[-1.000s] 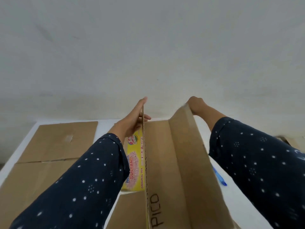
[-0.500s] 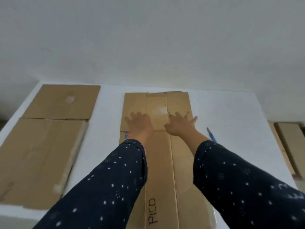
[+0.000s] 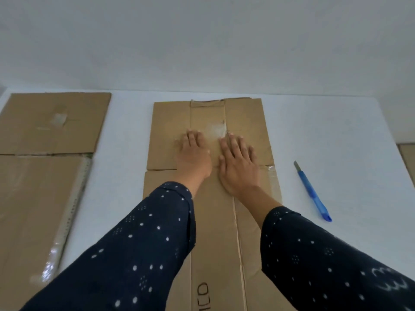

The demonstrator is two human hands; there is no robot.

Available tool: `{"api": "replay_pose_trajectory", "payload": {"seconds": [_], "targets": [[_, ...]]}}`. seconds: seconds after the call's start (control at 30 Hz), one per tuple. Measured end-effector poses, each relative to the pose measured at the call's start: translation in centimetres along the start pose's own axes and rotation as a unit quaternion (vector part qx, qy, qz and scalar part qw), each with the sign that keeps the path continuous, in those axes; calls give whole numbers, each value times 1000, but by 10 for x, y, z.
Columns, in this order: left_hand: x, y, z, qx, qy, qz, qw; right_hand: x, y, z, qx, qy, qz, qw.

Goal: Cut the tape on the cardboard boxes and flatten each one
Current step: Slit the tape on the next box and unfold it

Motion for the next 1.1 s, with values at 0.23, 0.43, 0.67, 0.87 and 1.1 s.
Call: {"api": "replay_pose_trajectory", "payload": {"seconds": [0.23, 0.43, 0.67, 0.87, 1.1], "targets": [[-26, -2, -20, -63, 44, 207, 975, 0, -4, 0, -8, -5, 22, 1000], [-25, -2, -19, -62, 52, 207, 975, 0, -6, -1, -13, 14, -14, 1000], [-23, 27, -1, -77, 68, 150, 983, 10, 22, -2, -13, -20, -58, 998], [-73, 109, 13, -93, 80, 187, 975, -9, 111, 12, -10, -17, -27, 999], [-100, 147, 6, -111, 46, 209, 971, -14, 163, 29, -30, -4, 2, 1000]]}}
Point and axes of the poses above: each hand's wrist, its own y-axis away from the middle knuckle, its own x-axis out of the back of the hand, z = x × y, the point moved 7 cm from there along -y, towards the middle knuckle, and after that the axes turned 11 degrees about -x, right-handed, at the moved point
